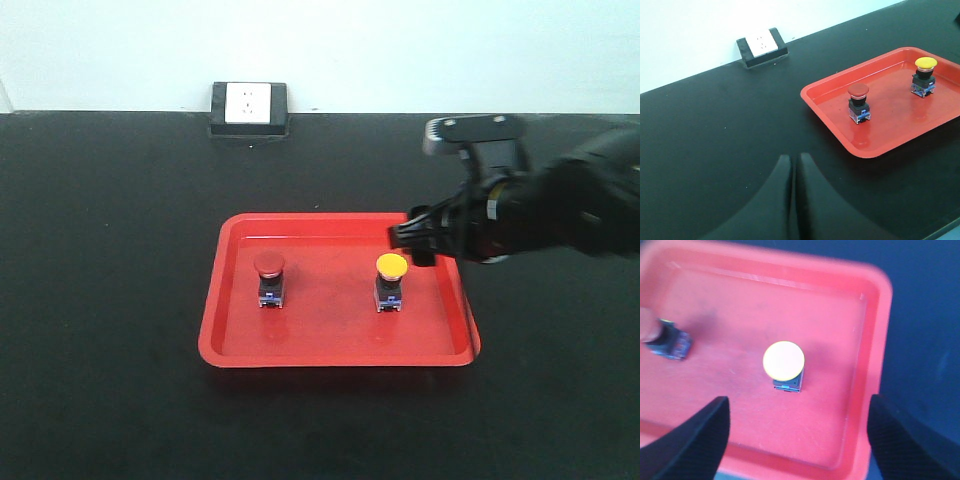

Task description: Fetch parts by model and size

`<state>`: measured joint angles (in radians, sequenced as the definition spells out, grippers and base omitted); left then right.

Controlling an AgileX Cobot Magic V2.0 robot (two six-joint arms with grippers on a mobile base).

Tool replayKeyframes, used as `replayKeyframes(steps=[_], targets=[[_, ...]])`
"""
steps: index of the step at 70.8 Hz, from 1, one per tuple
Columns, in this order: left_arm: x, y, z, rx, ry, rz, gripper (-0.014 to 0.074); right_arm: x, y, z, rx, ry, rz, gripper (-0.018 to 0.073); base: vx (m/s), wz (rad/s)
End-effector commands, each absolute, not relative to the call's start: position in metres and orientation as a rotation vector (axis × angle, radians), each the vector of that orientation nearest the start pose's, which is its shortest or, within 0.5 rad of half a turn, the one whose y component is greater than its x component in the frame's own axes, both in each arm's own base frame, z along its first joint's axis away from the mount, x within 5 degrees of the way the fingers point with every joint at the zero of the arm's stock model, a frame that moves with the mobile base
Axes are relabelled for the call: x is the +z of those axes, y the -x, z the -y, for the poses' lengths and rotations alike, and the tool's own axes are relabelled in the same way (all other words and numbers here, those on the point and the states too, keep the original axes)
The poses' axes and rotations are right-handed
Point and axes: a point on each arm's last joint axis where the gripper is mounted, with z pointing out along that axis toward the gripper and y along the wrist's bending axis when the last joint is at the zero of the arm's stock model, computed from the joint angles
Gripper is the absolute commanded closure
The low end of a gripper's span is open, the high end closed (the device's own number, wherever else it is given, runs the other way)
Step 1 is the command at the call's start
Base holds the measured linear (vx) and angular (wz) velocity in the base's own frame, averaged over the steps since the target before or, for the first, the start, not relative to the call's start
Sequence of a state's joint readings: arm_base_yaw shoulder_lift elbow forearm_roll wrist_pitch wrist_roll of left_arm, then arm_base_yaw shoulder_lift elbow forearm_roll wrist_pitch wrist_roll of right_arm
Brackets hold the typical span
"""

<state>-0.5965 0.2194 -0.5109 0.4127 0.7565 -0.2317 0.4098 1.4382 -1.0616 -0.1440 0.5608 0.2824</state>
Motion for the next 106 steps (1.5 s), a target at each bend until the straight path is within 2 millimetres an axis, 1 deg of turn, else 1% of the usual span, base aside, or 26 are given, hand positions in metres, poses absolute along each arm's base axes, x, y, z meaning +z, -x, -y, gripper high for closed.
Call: replayKeyframes(steps=[1, 8, 20, 27, 38, 42, 52, 57, 65, 74, 106], targets=[[0.318, -0.049, 0.004, -0.108, -0.443, -1.773, 0.0601, 0.324, -0.265, -0.106, 0.201, 0.29, -2.207, 0.0067, 0.0, 0.0], [0.318, -0.049, 0.004, -0.108, -0.443, -1.773, 0.0601, 0.338, -0.238, -0.096, 0.223, 0.289, -2.119, 0.0098, 0.0, 0.0], [0.318, -0.049, 0.004, -0.108, -0.443, -1.773, 0.0601, 0.351, -0.195, -0.077, 0.232, 0.307, -1.995, 0.0192, 0.0, 0.0], [0.318, -0.049, 0.004, -0.108, -0.443, -1.773, 0.0601, 0.353, -0.169, -0.066, 0.233, 0.313, -1.935, 0.0291, 0.0, 0.0], [0.318, -0.049, 0.004, -0.108, -0.443, -1.772, 0.0601, 0.348, -0.13, -0.05, 0.224, 0.329, -1.849, 0.0497, 0.0, 0.0], [0.318, -0.049, 0.004, -0.108, -0.443, -1.772, 0.0601, 0.344, -0.118, -0.044, 0.222, 0.333, -1.822, 0.0578, 0.0, 0.0], [0.318, -0.049, 0.004, -0.109, -0.443, -1.769, 0.0601, 0.332, -0.089, -0.032, 0.228, 0.322, -1.756, 0.057, 0.0, 0.0], [0.318, -0.049, 0.004, -0.109, -0.443, -1.769, 0.0601, 0.323, -0.079, -0.027, 0.228, 0.318, -1.746, 0.0569, 0.0, 0.0], [0.319, -0.049, 0.005, -0.111, -0.443, -1.765, 0.0601, 0.312, -0.068, -0.022, 0.23, 0.312, -1.73, 0.0569, 0.0, 0.0], [0.319, -0.049, 0.005, -0.111, -0.443, -1.765, 0.0601, 0.31, -0.06, -0.019, 0.235, 0.305, -1.698, 0.0569, 0.0, 0.0], [0.318, -0.049, 0.004, -0.11, -0.443, -1.767, 0.0601, 0.31, -0.06, -0.019, 0.236, 0.304, -1.695, 0.0569, 0.0, 0.0]])
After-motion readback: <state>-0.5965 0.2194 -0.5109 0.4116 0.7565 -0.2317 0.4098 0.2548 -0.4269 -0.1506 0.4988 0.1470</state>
